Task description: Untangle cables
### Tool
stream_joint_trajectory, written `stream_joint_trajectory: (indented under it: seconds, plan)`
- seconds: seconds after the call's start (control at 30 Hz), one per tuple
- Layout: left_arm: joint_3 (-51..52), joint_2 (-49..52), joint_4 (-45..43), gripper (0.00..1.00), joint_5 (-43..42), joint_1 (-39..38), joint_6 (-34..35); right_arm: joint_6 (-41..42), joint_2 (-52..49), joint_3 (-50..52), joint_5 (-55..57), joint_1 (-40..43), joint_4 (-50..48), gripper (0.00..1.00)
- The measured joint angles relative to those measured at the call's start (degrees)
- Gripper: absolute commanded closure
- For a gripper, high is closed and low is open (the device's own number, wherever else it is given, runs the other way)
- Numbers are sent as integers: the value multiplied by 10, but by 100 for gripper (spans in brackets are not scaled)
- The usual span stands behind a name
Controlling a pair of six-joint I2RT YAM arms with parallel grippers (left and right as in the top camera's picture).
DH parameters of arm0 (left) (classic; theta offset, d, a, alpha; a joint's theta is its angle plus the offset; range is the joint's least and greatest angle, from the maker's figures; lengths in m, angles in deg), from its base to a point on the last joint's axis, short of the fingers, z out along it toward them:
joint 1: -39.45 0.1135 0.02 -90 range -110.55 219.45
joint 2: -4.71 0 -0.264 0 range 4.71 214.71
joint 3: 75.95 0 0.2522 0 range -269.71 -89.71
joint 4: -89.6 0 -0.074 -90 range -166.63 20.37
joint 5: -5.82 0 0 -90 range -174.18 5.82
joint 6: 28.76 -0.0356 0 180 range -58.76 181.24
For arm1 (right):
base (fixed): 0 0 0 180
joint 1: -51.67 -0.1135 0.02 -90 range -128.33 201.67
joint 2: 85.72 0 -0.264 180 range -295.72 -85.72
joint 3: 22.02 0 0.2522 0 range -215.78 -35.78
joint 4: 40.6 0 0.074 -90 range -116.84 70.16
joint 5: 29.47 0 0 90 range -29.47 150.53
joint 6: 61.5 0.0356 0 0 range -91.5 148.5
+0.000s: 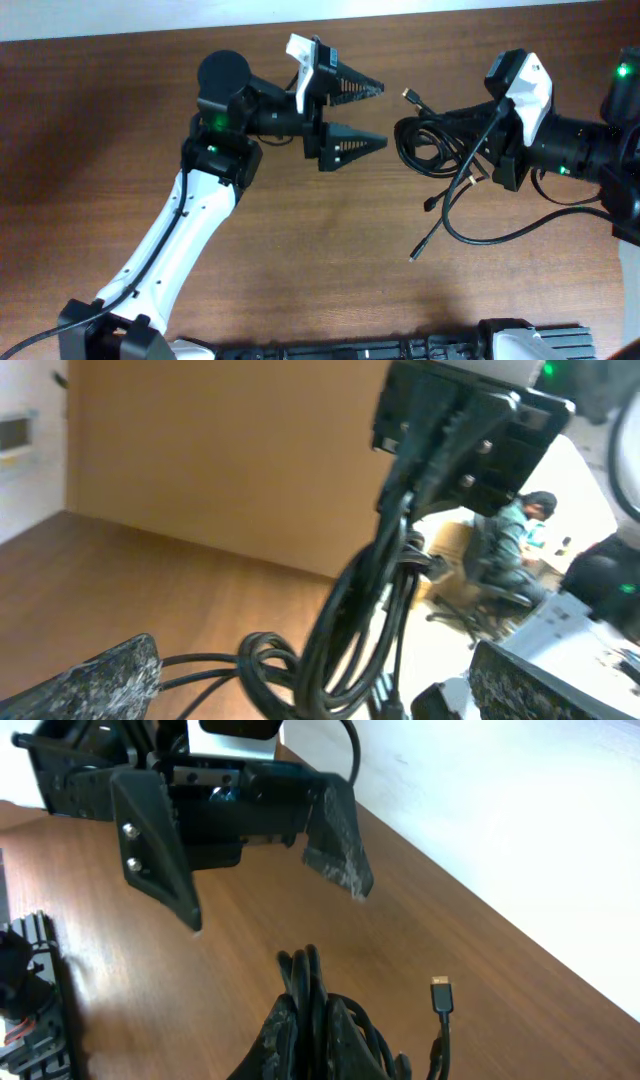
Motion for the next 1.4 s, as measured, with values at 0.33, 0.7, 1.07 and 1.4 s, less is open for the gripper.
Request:
stream_joint_trajectory:
  seconds: [0.33, 0.7, 1.07, 1.4]
  plan:
    - [0, 0, 0, 13, -81, -2, -12, 0, 0, 0, -90, 0, -28, 96]
    - [0, 0, -2, 52, -89, -2, -13, 0, 0, 0, -127, 0, -30, 96]
    - [0, 0, -2, 99, -84, -2, -19, 0, 0, 0, -132, 0, -34, 96]
    - [-2, -1, 101, 100, 23, -3, 23, 0, -5, 0, -124, 0, -34, 96]
